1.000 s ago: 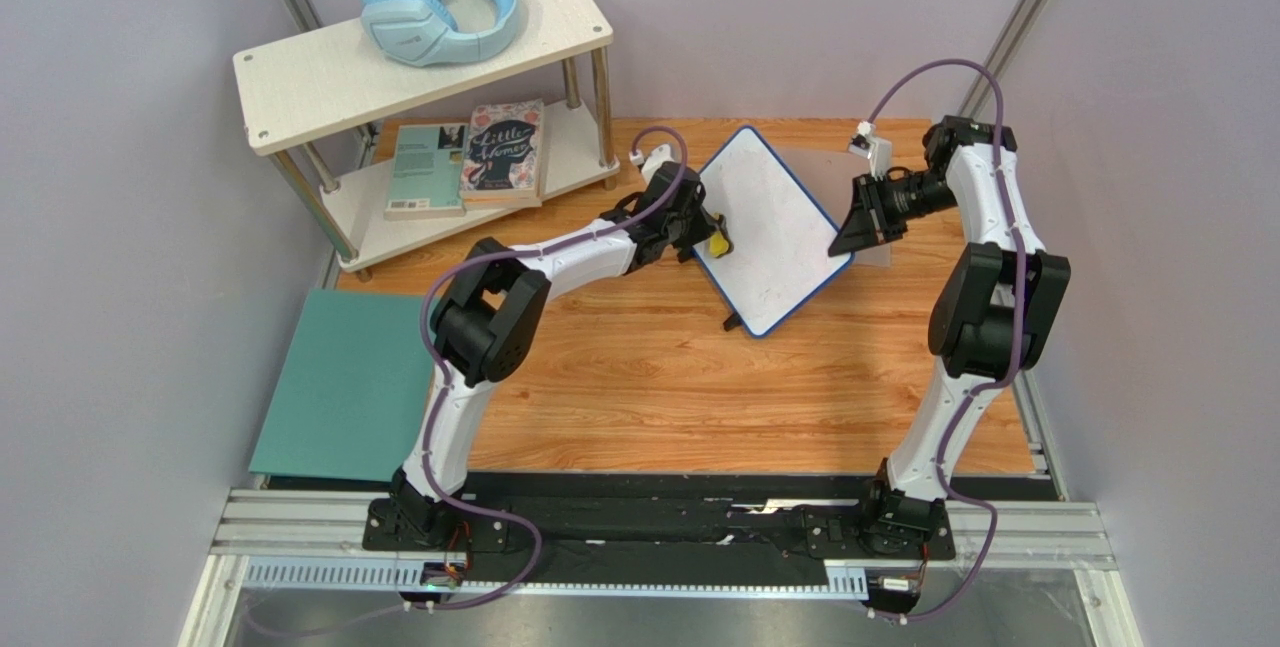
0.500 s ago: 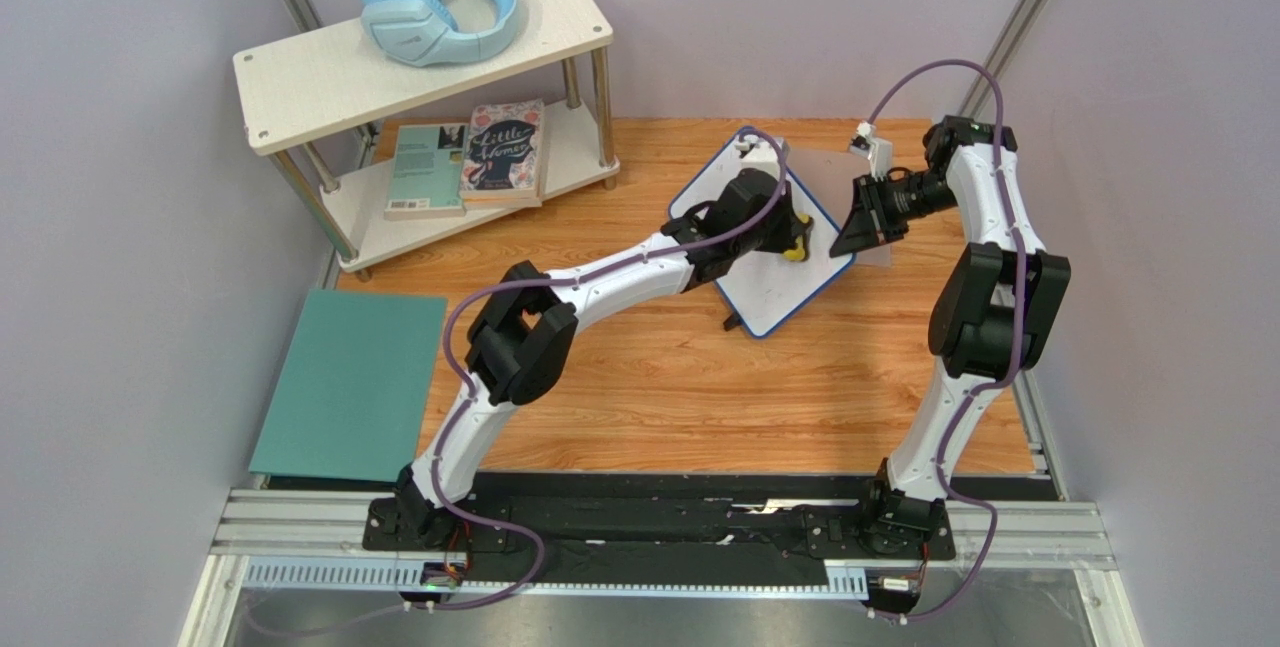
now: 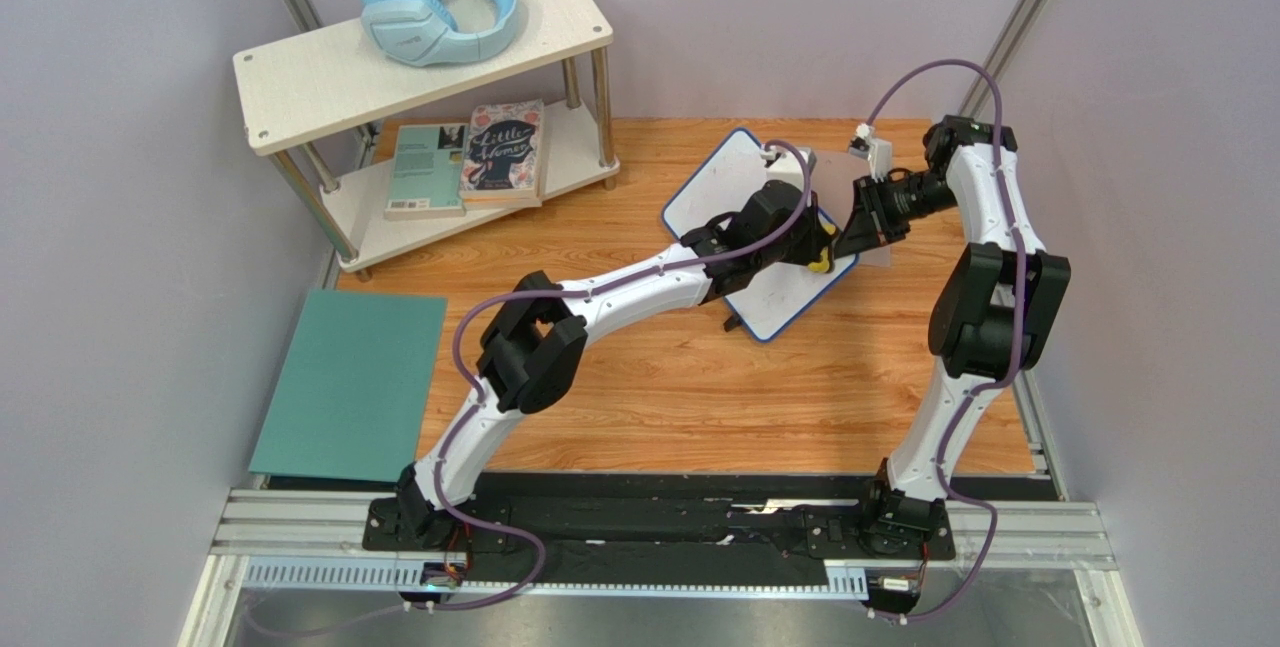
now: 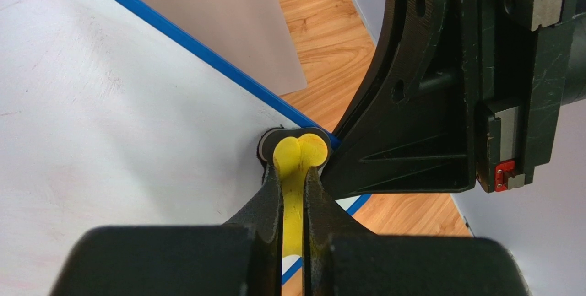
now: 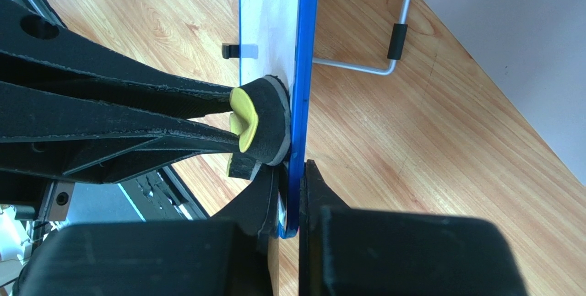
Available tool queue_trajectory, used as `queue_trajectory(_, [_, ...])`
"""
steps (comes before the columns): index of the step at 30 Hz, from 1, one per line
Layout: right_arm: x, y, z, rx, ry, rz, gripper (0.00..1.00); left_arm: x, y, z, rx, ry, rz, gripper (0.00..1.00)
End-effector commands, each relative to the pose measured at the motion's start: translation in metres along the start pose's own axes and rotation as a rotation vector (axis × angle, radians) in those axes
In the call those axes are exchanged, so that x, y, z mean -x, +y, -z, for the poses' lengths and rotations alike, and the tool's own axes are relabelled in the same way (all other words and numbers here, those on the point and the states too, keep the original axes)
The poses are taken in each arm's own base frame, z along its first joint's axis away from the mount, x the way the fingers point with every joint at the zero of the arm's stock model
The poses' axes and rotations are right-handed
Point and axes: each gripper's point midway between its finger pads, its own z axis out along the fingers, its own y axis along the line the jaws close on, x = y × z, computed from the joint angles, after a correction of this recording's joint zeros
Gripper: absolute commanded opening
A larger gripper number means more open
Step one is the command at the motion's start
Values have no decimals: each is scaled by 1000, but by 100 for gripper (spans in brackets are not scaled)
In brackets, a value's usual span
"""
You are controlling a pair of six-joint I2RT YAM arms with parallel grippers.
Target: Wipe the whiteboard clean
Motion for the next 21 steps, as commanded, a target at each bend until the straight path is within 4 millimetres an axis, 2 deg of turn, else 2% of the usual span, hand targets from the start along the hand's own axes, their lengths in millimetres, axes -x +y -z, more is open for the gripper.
queue_trajectory(1, [-7, 18, -2, 1, 98, 153, 0, -52, 5, -5, 45, 110, 25, 0])
queue_trajectory(2, [-7, 18, -1, 0, 99, 154, 0, -44, 10, -2, 61, 94, 33, 0])
queue_trajectory(3, [-7, 18, -1, -1, 100, 155, 0, -49, 23, 0, 95, 104, 40, 0])
queue_trajectory(5, [-8, 18, -1, -2, 100, 155, 0, -43, 52, 8, 168, 88, 72, 0])
queue_trajectory(7, [-7, 18, -1, 0, 97, 156, 0, -40, 71, 12, 207, 80, 95, 0])
queue_trajectory(8, [-7, 18, -1, 2, 96, 154, 0, -41, 91, 19, 248, 80, 120, 0])
queue_trajectory(10, [-6, 19, -1, 5, 91, 154, 0, -36, 111, 25, 281, 55, 155, 0])
queue_trajectory(11, [-5, 20, -1, 6, 89, 154, 0, -35, 131, 32, 318, 45, 185, 0])
queue_trajectory(13, [-5, 20, -2, 7, 91, 154, 0, -34, 150, 36, 352, 34, 219, 0])
queue_trajectory(14, [-5, 20, -1, 5, 91, 153, 0, -35, 169, 41, 388, 34, 253, 0])
queue_trajectory(17, [-6, 20, 0, 1, 94, 156, 0, -37, 193, 47, 426, 31, 302, 0])
queue_trajectory(21, [-7, 21, 1, -2, 99, 157, 0, -22, 226, 51, 486, 3, 304, 0])
